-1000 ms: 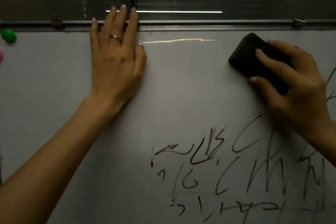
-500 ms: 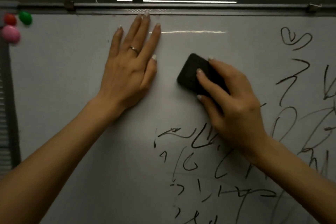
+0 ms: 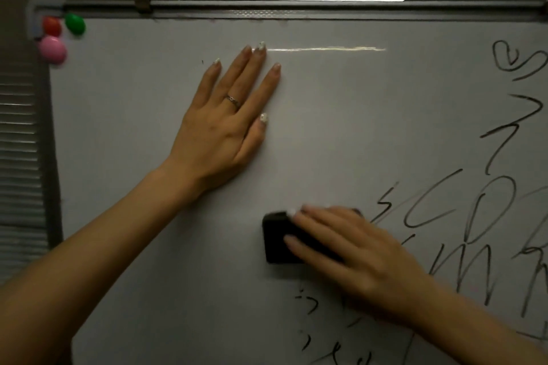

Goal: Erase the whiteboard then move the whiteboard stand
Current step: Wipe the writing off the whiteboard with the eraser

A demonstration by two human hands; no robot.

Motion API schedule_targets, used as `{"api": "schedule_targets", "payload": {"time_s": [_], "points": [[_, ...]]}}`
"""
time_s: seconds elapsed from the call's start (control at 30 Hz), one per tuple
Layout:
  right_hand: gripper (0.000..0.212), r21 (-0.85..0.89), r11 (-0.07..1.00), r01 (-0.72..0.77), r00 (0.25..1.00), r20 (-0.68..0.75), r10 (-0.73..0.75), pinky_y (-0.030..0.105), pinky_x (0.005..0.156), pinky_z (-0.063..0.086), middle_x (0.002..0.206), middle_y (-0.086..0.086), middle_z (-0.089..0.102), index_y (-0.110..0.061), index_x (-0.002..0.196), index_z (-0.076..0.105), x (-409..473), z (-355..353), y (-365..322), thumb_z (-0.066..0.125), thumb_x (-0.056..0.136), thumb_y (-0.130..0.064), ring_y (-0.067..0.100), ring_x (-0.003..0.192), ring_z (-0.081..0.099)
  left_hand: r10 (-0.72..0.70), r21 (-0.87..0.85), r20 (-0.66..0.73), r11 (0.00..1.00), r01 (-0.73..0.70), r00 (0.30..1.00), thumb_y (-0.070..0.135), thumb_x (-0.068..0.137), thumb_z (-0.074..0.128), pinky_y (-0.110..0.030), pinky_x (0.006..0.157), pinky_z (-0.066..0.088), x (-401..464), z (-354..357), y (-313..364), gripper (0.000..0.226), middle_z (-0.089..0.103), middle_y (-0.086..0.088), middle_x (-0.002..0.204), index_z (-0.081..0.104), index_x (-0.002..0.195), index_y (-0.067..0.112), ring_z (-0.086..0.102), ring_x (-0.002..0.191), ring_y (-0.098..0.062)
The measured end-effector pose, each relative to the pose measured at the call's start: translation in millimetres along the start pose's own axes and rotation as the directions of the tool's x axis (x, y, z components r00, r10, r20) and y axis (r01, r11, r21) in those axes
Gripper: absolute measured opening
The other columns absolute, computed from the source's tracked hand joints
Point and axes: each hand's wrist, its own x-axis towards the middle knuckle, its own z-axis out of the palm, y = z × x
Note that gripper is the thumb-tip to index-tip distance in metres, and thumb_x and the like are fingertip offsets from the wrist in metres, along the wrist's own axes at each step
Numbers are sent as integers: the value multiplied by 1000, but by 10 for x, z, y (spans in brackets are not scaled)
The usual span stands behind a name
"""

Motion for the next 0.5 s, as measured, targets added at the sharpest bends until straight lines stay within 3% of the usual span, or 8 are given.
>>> {"api": "schedule_targets", "payload": {"time_s": [0.07, 0.17, 0.23, 0.37, 0.5], "points": [[31, -36, 986, -161, 983, -100, 157, 45, 105, 41, 135, 23, 51, -5, 127, 59, 117, -62, 134, 54, 97, -9, 35, 126, 49, -4, 3, 0, 1000, 4, 1000, 26, 98, 26, -43, 117, 8, 0, -3, -9, 53, 20, -18, 154, 23, 148, 8, 14, 144, -28], [33, -26, 907, -420, 883, -243, 402, 49, 100, 45, 130, 27, 54, 0, 123, 61, 254, -80, 189, 64, 91, -7, 41, 119, 52, -8, 2, 13, 1000, 8, 1000, 27, 99, 25, -42, 117, 8, -10, -1, -17, 53, 20, -19, 154, 23, 148, 7, 14, 144, -29], [34, 1, 864, -503, 823, -303, 480, 51, 99, 45, 128, 28, 54, 2, 122, 61, 295, -6, 74, 66, 89, -4, 42, 120, 52, -4, 15, 7, 1000, 4, 1000, 27, 99, 24, -43, 117, 9, -12, 1, -19, 53, 21, -19, 154, 23, 148, 6, 15, 144, -29], [38, 21, 850, -526, 794, -345, 500, 49, 102, 43, 127, 28, 55, 1, 122, 61, 256, 160, -147, 68, 85, 0, 40, 122, 50, 1, 24, 3, 1000, -1, 1000, 26, 100, 24, -46, 117, 11, -23, 11, -27, 53, 21, -21, 154, 23, 148, 5, 16, 144, -31], [44, 35, 895, -445, 851, -295, 435, 48, 102, 43, 131, 26, 52, 0, 123, 60, 141, 222, -293, 69, 80, 3, 38, 124, 48, 1, 17, -6, 1000, -1, 1000, 25, 100, 25, -45, 117, 10, -24, 14, -21, 52, 21, -20, 154, 23, 148, 5, 16, 144, -30]]}}
